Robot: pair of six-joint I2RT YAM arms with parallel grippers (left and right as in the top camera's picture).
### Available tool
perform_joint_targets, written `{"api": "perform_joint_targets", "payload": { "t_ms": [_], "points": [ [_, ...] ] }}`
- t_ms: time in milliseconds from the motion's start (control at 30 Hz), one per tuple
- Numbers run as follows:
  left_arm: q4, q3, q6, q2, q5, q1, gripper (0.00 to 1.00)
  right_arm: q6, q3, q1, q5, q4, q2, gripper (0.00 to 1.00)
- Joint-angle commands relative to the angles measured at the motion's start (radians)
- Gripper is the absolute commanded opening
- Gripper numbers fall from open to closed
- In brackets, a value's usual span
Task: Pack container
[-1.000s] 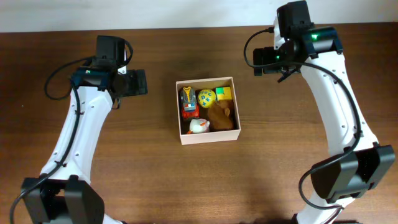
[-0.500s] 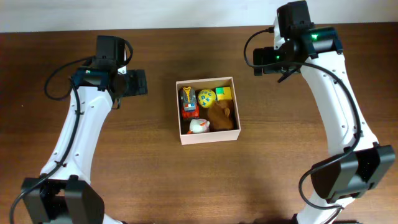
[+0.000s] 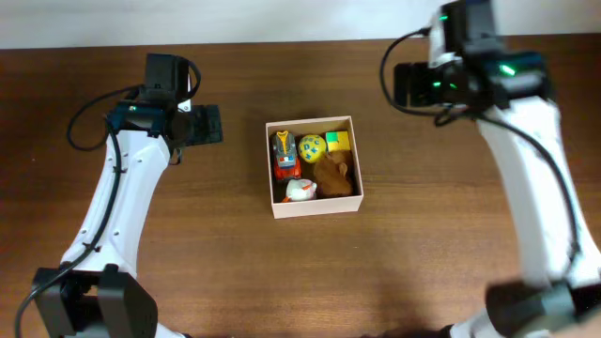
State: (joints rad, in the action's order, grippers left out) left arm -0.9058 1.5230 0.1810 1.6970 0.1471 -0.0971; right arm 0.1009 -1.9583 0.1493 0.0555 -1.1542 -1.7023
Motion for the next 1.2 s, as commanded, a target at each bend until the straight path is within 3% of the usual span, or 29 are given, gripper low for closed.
{"api": "perform_joint_targets", "payload": {
  "t_ms": [0,167,300,500,767,933,1167],
  "points": [
    [-0.001,0.011,0.013,-0.022,0.003,0.0,0.99,-0.04,-0.01,-0.006,0.008,0.042,0.187,0.99],
    [-0.001,0.011,0.013,-0.022,0.003,0.0,0.99,-0.119,0.041,-0.006,0.009,0.14,0.406,0.99],
    [-0.001,0.011,0.013,-0.022,0.003,0.0,0.99,-0.185,0.201,-0.006,0.009,0.22,0.623,0.99],
    [-0.001,0.011,0.013,-0.022,0.003,0.0,0.99,-0.283,0.642,-0.008,0.009,0.413,1.018,0.99],
    [-0.001,0.011,0.013,-0.022,0.004,0.0,0.99,-0.283,1.213,-0.054,0.004,0.568,1.478,0.99],
    [-0.001,0.011,0.013,-0.022,0.003,0.0,0.99,-0.283,1.439,-0.072,-0.008,0.691,1.604,0.99],
    [-0.001,0.011,0.013,-0.022,0.003,0.0,0.99,-0.277,1.631,-0.072,-0.029,0.802,1.641,0.99]
  ]
}}
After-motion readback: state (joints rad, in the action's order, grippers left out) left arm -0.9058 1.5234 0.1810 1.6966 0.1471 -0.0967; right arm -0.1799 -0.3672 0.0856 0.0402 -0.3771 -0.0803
